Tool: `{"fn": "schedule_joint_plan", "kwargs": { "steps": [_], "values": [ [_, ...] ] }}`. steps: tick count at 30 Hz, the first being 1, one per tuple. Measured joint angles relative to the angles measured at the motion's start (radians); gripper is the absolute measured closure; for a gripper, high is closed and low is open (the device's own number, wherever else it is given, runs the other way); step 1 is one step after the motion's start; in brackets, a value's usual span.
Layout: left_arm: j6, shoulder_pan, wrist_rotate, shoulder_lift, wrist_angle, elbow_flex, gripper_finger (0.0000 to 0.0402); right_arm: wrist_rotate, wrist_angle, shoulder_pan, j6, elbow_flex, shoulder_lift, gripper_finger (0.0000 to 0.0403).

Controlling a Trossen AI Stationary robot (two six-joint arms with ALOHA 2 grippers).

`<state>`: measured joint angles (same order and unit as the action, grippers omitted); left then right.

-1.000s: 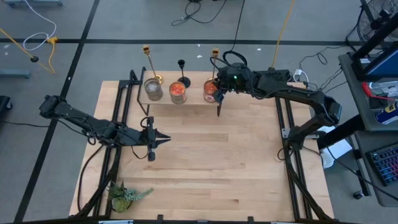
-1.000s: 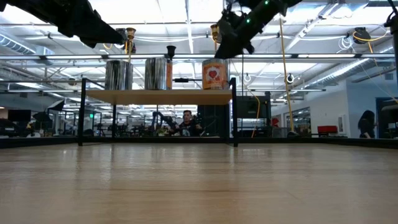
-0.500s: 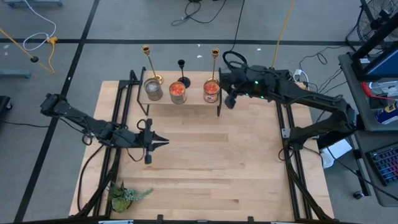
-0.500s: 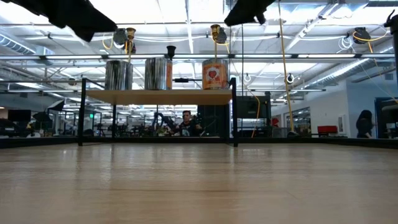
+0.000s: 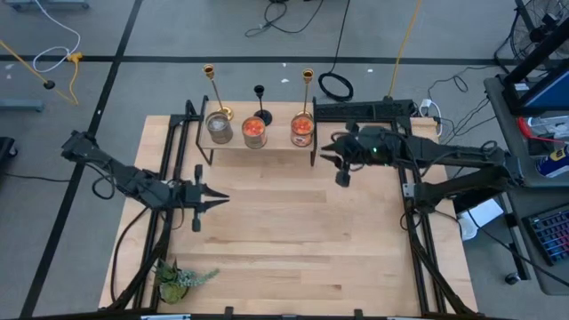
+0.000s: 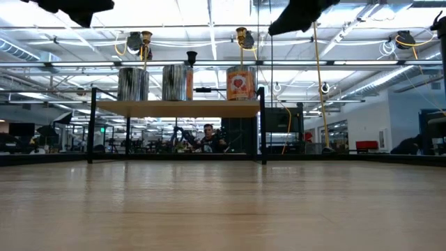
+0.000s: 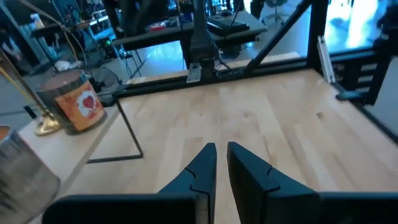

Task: Pick & Place candle stick holders
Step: Return to Home Position

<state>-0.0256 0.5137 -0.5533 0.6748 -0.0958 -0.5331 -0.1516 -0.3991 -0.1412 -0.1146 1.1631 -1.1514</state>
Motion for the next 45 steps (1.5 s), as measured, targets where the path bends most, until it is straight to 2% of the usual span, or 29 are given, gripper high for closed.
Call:
{"fn": "schedule_joint_plan", "kwargs": {
  "steps": [5, 12, 22, 27, 29, 33, 40, 45],
  "values": [
    [-0.055, -0.001, 0.000, -0.065, -0.100, 0.000, 0.0355, 0.000, 0.131, 0.026, 0.019, -0.159, 0.091, 0.0312],
    [-0.031, -0.003, 0.000, -0.122, -0.209, 0.001, 0.0355, 0.000, 0.259, 0.032, 0.024, -0.375, 0.254, 0.0312],
    [-0.131, -0.025, 0.012, -0.189, 0.001, 0.169, 0.0355, 0.031, 0.464, 0.032, 0.024, -0.670, 0.491, 0.0312],
    [-0.156, -0.109, 0.175, -0.258, 0.019, 0.217, 0.0355, 0.180, 0.548, 0.032, 0.020, -0.759, 0.563, 0.0312],
    [-0.161, -0.152, 0.192, -0.289, 0.018, 0.228, 0.0355, 0.206, 0.567, 0.030, 0.016, -0.784, 0.582, 0.0312],
    [-0.147, -0.237, 0.200, -0.357, 0.013, 0.259, 0.0355, 0.206, 0.570, 0.012, 0.001, -0.822, 0.621, 0.0313],
    [-0.143, -0.329, 0.348, -0.479, 0.047, 0.367, 0.0355, 0.206, 0.569, -0.037, 0.042, -0.911, 0.692, 0.0314],
    [-0.148, -0.373, 0.412, -0.559, 0.047, 0.410, 0.0355, 0.209, 0.575, -0.067, 0.074, -0.988, 0.741, 0.0314]
  ]
}}
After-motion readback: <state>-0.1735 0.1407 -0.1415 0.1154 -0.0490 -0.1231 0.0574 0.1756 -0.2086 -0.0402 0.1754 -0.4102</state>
